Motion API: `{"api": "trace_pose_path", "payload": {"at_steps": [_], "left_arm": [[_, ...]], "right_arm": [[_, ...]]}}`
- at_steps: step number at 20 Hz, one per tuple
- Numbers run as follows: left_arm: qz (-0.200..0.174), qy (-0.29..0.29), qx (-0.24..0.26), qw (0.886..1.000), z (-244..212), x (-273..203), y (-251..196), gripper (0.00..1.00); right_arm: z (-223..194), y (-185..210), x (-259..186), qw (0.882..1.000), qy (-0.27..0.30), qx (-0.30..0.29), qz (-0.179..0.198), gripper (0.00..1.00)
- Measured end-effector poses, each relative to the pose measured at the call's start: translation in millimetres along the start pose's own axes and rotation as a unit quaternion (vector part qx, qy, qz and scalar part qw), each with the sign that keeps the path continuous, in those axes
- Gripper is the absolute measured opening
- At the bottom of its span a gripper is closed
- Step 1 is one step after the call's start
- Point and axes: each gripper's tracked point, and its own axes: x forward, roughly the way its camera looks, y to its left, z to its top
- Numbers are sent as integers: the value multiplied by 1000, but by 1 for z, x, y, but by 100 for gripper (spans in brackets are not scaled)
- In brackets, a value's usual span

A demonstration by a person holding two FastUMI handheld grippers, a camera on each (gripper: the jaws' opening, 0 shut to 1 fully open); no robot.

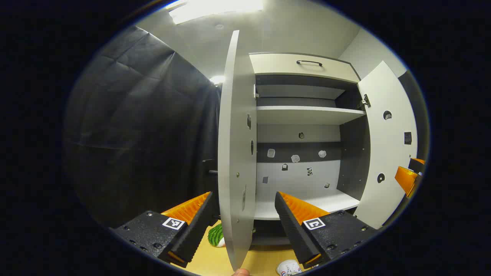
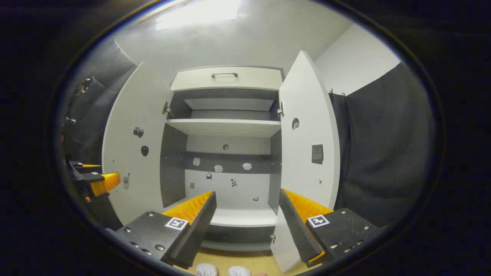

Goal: Grab one shoe with the right hand and put it into the shoe cabinet, grab the other shoe with the left hand and put it into the shoe cabinet; then close the right door with the right hand and the left door with the left hand.

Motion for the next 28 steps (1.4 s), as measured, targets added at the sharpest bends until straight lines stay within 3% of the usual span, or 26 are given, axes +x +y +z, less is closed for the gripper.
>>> {"api": "trace_pose_path", "payload": {"at_steps": [1,2,3,4,7,12,13,15,16,20,23,24,26,28], "left_arm": [[0,0,0,1000,1,1,1,96],[0,0,-1,1000,0,2,1,93],[1,0,-1,1000,1,3,2,93],[1,1,0,1000,-1,2,3,96],[7,-5,11,1000,2,2,7,96],[14,-10,8,1000,3,2,12,96],[16,-9,7,1000,2,1,14,99],[19,-9,2,1000,2,1,17,93],[20,-8,1,1000,1,1,18,96],[29,-7,2,1000,0,-1,29,96],[40,-6,2,999,-2,-4,39,96],[45,-5,3,999,-3,-5,44,99],[57,-4,6,998,-4,-10,55,96],[57,-2,4,998,-7,-14,59,98]], "right_arm": [[-2,0,1,1000,2,0,-1,94],[-3,1,2,1000,4,0,-1,97],[-4,2,3,1000,5,0,1,94],[-6,4,4,1000,7,0,4,97],[-11,8,8,1000,11,-2,9,94],[-38,14,11,999,39,-12,14,97],[-49,15,13,999,51,-14,15,94],[-86,17,14,995,95,-23,19,97],[-107,18,14,992,123,-30,20,97],[-222,24,0,963,261,-62,35,95],[-313,30,-23,927,366,-57,56,75],[-339,33,-34,913,400,-52,64,73],[-383,36,-48,887,454,-42,71,73],[-418,34,-60,868,489,-47,75,74]]}}
